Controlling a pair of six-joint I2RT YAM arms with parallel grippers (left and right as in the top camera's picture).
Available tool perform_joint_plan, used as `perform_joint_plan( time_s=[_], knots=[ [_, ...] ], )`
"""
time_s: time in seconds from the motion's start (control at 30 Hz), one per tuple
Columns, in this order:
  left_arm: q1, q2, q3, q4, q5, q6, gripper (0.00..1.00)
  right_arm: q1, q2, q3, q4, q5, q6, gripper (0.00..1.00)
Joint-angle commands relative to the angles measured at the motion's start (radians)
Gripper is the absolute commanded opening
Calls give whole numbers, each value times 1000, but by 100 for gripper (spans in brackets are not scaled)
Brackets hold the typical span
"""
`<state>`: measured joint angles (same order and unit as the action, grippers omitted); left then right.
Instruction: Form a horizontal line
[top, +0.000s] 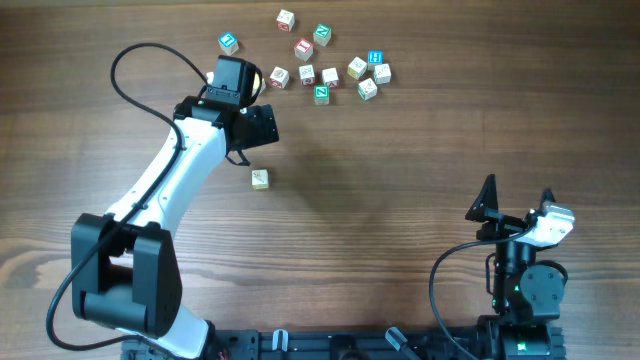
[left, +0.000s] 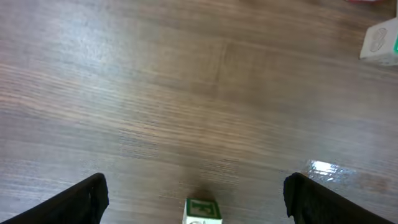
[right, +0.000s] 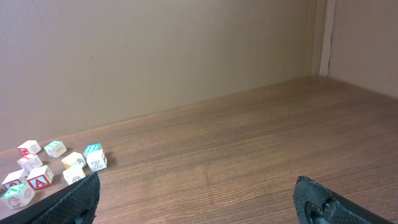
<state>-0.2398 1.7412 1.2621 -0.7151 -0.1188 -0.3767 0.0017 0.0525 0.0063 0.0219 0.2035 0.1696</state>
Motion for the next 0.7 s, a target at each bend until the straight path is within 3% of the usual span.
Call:
perform_joint_plan(
  time_s=[0.0, 0.07, 0.17, 0.33, 0.47, 0.67],
  knots=[
    [2, 8, -6, -56, -1, 2, 90, -5, -3, -1, 3, 6, -12, 100],
    [2, 8, -16, -106, 47, 2, 85, -5, -3, -1, 3, 6, -12, 100],
    [-10, 8, -117, -63, 129, 2, 88, -5, -3, -1, 3, 6, -13, 100],
    [-67, 8, -207, 37, 130, 73, 84, -5, -3, -1, 3, 6, -13, 100],
    [-94, 8, -211, 48, 85, 81, 68, -5, -3, -1, 3, 6, -12, 100],
    [-94, 8, -211, 36, 57, 81, 67, -5, -3, -1, 3, 6, -13, 100]
  ],
)
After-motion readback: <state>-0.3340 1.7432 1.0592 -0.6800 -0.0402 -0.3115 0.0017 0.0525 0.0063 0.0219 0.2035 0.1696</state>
